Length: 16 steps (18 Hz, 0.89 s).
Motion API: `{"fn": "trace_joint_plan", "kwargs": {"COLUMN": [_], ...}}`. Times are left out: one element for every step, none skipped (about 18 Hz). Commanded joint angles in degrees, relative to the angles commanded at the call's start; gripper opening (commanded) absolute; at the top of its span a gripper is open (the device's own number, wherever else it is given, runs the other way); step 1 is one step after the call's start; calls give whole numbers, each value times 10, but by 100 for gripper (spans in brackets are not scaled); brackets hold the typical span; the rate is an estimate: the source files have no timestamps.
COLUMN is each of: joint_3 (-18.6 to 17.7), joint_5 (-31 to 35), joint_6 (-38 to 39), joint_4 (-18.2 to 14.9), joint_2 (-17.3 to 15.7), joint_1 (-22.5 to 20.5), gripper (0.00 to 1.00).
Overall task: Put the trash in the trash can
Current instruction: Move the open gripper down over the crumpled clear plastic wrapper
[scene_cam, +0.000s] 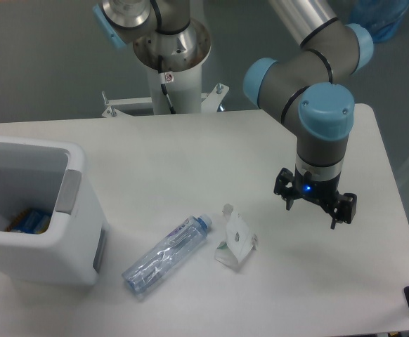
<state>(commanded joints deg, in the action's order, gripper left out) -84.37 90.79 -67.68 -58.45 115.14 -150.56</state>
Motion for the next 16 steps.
{"fn": "trace_joint_plan", "kwargs": {"joint_3": [-1,-1,-2,-5,-13,-20,-35,-53,-73,-89,-100,-98,-97,-99,-105,-117], "joint_5": [2,0,-4,-13,-26,-32,-32,-32,-32,-32,-31,-29,-26,-25,-25,-24], "joint_6": [1,4,21,42,54,56,57,58,61,67,68,67,67,67,68,69], "joint_4": [0,0,0,1,5,14,26,44,61,79,89,90,90,89,88,86], "joint_2": [0,0,-1,0,-1,-1,-2,-5,-8,-9,-7,-3,1,3,2,-2], "joint_1": [1,3,3,2,2,3,3,3,5,6,8,14,19,25,33,39], "gripper": [100,100,100,100,100,100,100,100,100,100,100,100,100,100,100,100]}}
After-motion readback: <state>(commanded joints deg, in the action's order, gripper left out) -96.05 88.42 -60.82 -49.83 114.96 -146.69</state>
